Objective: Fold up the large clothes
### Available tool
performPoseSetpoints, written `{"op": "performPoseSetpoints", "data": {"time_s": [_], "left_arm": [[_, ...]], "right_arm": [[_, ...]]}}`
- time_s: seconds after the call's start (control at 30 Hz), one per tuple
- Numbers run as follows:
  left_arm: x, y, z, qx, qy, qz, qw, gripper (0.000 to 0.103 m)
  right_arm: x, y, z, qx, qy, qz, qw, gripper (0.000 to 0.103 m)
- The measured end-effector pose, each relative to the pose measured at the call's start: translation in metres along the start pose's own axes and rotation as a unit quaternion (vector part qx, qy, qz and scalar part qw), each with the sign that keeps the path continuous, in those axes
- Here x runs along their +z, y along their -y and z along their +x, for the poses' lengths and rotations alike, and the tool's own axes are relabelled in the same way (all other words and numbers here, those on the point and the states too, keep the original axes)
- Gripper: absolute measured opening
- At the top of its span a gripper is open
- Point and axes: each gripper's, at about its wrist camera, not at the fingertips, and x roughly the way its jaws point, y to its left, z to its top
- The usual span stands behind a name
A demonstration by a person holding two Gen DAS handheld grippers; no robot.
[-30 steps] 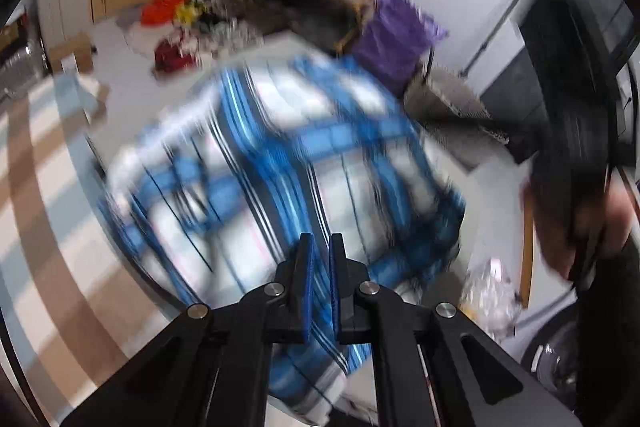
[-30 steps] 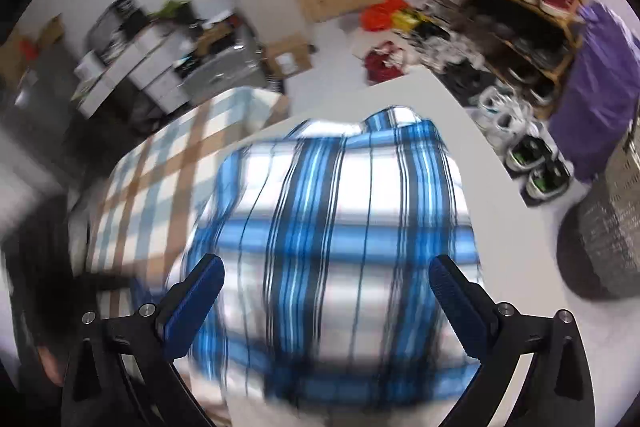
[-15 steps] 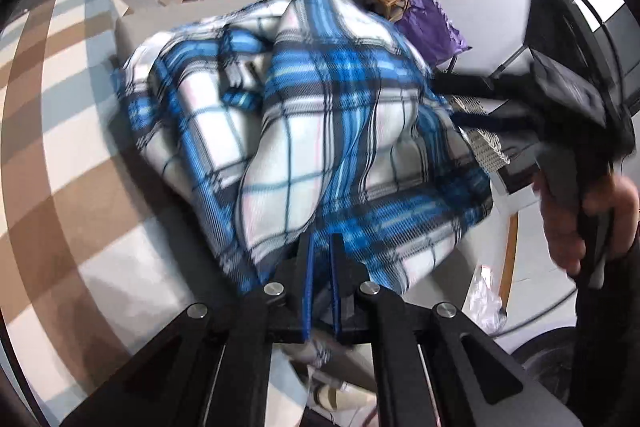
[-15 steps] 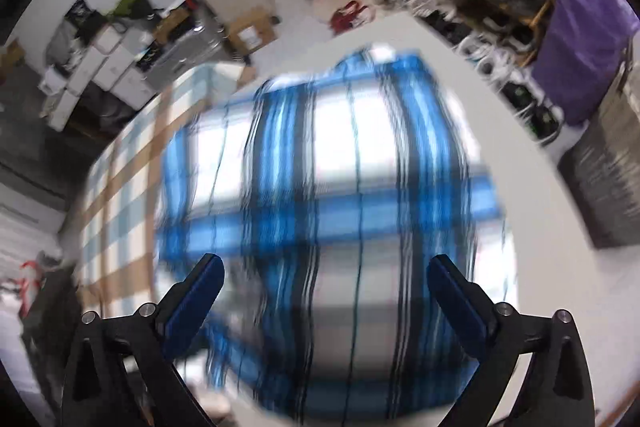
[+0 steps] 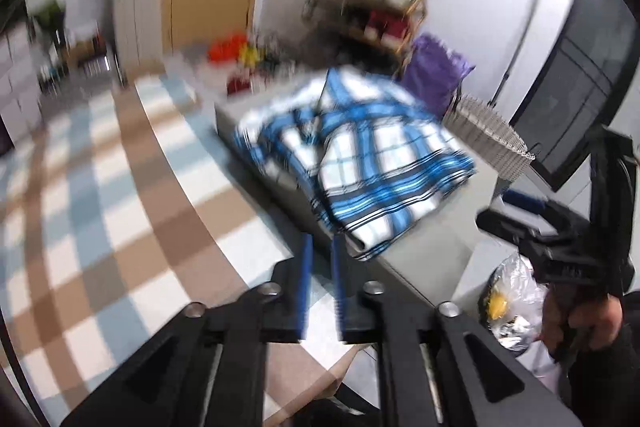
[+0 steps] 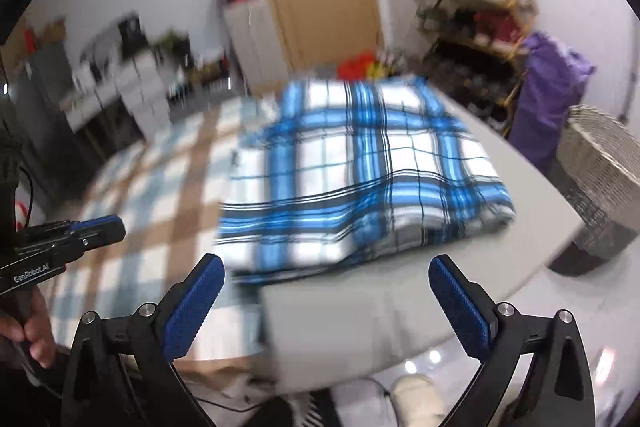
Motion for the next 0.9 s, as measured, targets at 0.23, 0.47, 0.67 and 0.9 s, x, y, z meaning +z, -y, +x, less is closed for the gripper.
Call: {"op": "performPoseSetpoints", "data": {"time_s": [0.23,0.47,0.67,0.9], "left_arm": [[-0.031,0.023,-0.056,0.035,0.125,0.05,0.9903,0.079],[-0.058,0.028,-0.093,0.07,0.186,0.029,0.9796,0.088],[-0.072,0.034,-0.103,0.064,0.196,0.025,0.9782,0.088],[-0.077,0.041,-0.098,0.088,0.195,0.033,0.9763,0.088]], "right_arm": [[-0.059,-0.028,-0.078,0.015,0.104,0.069,0.992,0.103],[-0.086,-0.062,-0.14,-0.017,0.213,0.036,0.976,0.103],[-0.098,-0.091,-0.167,-0.038,0.257,-0.005,0.966,0.103],[-0.104,-0.089,-0.163,-0.061,0.243,0.007,0.968,0.103]]}}
